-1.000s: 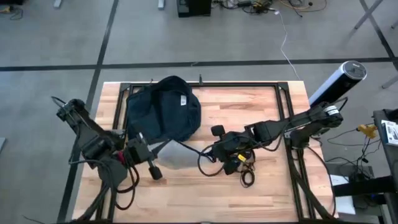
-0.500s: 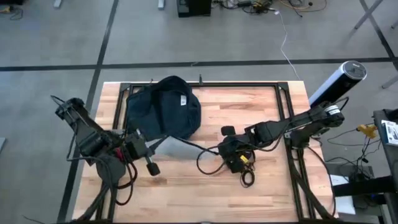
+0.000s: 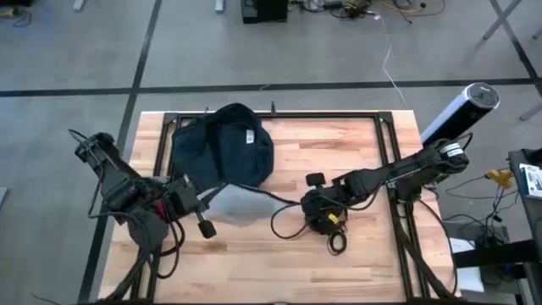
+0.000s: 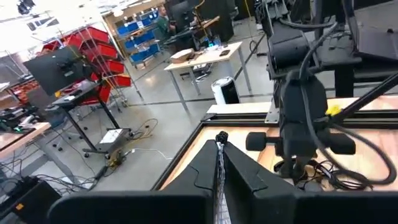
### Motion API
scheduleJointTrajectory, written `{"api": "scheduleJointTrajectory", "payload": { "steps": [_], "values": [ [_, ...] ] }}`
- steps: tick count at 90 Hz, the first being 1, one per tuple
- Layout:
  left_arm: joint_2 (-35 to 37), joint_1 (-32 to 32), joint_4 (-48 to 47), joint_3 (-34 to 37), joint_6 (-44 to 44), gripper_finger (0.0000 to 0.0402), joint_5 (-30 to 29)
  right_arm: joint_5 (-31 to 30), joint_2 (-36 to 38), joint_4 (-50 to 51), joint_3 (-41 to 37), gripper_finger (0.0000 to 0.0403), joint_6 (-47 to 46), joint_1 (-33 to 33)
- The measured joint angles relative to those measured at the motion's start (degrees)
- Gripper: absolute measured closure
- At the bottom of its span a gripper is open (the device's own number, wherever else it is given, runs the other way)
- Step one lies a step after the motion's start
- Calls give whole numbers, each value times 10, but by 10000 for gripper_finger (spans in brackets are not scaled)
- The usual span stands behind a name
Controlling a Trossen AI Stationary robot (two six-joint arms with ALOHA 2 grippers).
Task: Unpack backpack
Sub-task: Close the white zipper pouch
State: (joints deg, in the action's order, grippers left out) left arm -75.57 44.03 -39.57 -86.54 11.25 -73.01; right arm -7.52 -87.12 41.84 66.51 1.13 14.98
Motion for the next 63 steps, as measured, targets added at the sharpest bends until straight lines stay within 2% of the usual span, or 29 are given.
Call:
{"api": "scheduleJointTrajectory", "payload": {
  "steps": [41,63],
  "values": [
    [-1,-3,-5,0,0,401,4,1,0,29,5,402,1,0],
    [-1,-3,-9,0,2,401,5,20,0,29,5,403,2,0]
  ]
}}
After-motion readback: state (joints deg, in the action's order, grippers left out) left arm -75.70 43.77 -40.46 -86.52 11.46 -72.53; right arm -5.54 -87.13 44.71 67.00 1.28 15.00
